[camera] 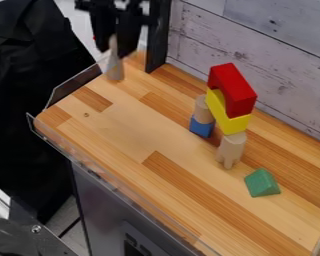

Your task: Remove the figure off of the tower

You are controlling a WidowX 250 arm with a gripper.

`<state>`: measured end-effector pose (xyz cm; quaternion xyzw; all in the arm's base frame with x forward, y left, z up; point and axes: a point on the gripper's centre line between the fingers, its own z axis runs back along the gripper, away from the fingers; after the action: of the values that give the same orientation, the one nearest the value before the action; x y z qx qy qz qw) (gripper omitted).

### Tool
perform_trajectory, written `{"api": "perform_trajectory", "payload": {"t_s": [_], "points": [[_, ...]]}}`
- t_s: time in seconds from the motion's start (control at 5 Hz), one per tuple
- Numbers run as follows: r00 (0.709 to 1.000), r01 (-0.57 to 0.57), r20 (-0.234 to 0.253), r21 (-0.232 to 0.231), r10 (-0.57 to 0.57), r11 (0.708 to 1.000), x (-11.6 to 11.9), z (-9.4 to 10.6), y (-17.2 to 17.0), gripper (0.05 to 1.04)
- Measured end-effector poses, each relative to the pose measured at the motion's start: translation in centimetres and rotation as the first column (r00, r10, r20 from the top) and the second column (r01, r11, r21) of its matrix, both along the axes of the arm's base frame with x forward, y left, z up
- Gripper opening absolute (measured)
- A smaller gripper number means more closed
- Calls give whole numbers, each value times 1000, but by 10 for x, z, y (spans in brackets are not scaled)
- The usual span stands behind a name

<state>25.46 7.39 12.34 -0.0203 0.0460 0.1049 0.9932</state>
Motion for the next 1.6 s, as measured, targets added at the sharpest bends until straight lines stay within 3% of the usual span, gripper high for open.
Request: {"api": "perform_trajectory", "payload": {"t_s": [0.2,0.6,0.8,1.0,1.2,1.4,1.6], "points": [[999,-23,23,-15,23,1000,-2,-23,2,333],[994,-97,30,-126,101,987,-14,-71,6,333],[992,-121,6,-118,122,986,-18,-88,11,333],[991,-133,-30,-109,130,985,-20,-93,13,333],[991,-125,-58,-107,120,986,-13,-90,15,395],[989,-142,-68,-136,134,980,-9,-83,11,702],[993,-115,23,-97,118,989,3,-36,13,968]]}}
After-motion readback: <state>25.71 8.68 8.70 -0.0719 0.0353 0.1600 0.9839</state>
